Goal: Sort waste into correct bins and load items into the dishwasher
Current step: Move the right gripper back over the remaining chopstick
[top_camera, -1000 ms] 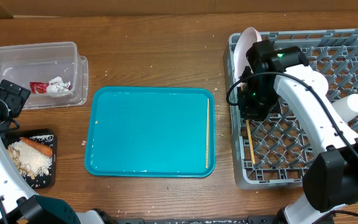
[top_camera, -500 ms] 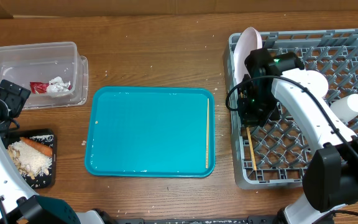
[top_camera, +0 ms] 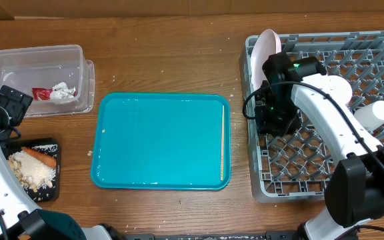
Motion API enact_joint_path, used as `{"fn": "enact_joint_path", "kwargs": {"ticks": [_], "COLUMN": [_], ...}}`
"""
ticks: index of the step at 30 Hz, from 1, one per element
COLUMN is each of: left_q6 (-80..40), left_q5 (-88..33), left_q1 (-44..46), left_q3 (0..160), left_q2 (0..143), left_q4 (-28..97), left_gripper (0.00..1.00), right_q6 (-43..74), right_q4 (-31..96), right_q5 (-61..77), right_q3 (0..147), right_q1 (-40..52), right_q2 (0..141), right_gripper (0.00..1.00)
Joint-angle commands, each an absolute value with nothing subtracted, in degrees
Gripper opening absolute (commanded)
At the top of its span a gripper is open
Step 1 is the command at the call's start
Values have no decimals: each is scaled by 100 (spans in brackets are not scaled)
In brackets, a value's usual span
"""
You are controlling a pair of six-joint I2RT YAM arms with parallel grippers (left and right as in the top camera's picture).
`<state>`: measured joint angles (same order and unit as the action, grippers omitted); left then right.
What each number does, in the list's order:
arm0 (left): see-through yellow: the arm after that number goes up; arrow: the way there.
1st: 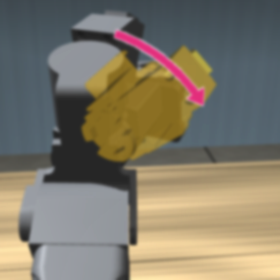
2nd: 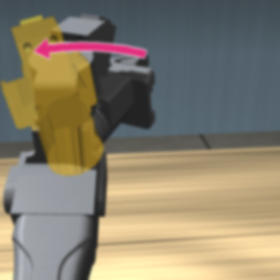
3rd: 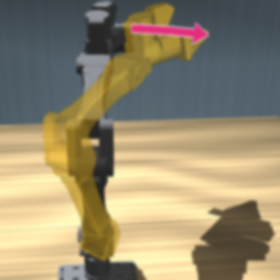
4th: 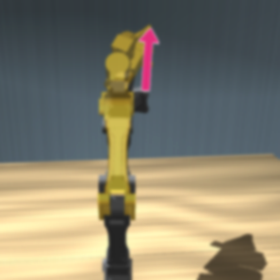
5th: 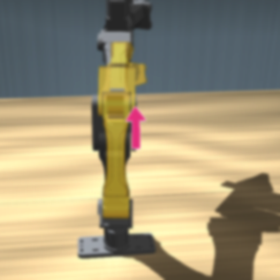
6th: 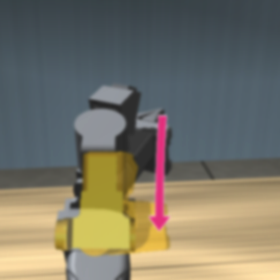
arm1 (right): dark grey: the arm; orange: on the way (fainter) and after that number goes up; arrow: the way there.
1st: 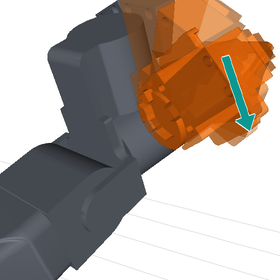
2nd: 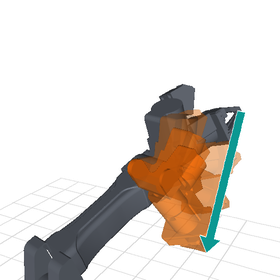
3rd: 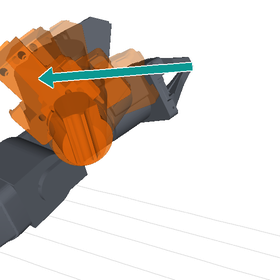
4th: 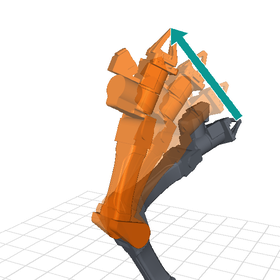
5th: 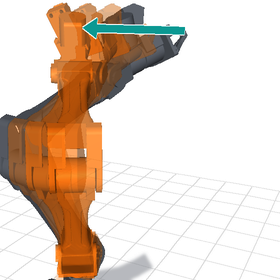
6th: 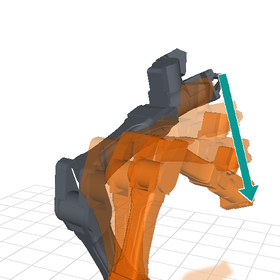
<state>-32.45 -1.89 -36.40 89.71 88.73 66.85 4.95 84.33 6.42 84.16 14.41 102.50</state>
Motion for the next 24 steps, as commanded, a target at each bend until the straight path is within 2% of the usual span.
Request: {"fn": "enact_joint_path", "kwargs": {"ticks": [1,4,11,17,19,24], "left_q6": [-3192,-3192,-3192,-3192,-3192,-3192], "left_q5": [-148,-148,-148,-148,-148,-148], "left_q1": [-3634,-3634,-3634,-3634,-3634,-3634], "left_q3": [9002,9002,9002,9002,9002,9002], "left_q2": [8886,8886,8886,8886,8886,8886], "left_q4": [6687,6685,6685,6685,6685,6685], "left_gripper": [100,100,100,100,100,100], "right_q6": [738,755,921,923,945,2047], "right_q4": [8746,8888,8565,7769,7544,7172], "right_q5": [607,611,1448,1509,1507,545], "right_q3": [8833,9166,9489,9306,9225,9004], "right_q1": [1479,1507,1826,2510,2746,3159], "right_q2": [10193,10033,9585,9736,9874,10412], "right_gripper": [43,43,51,80,100,100]}}
